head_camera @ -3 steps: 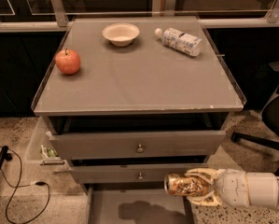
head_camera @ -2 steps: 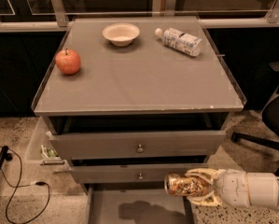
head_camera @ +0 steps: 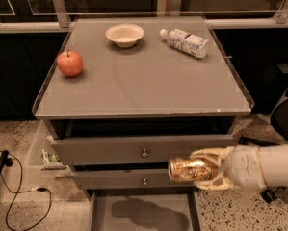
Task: Pick orange can from bottom drawer and place on counter
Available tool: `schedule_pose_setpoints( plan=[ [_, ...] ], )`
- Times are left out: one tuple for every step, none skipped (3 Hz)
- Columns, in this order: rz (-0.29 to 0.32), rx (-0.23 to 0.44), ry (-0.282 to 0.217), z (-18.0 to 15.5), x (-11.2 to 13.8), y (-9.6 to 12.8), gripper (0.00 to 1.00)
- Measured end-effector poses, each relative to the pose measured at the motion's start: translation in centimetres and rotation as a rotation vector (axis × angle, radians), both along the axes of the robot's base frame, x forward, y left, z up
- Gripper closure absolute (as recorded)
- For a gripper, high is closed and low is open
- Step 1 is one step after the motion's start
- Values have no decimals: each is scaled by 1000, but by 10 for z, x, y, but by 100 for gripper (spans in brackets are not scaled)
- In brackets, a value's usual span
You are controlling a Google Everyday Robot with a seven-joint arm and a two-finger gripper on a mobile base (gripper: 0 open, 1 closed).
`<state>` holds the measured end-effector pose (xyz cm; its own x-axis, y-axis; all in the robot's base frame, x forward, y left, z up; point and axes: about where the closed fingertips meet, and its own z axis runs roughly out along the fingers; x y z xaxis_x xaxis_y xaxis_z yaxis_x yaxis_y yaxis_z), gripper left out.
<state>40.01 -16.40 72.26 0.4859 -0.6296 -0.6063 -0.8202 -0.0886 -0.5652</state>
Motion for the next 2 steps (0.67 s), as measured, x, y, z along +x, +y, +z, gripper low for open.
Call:
schedule_pose_setpoints(
  plan=[
    [14,-71,32,59,29,6,100],
    [44,-53,36,124,56,20,100]
  ],
)
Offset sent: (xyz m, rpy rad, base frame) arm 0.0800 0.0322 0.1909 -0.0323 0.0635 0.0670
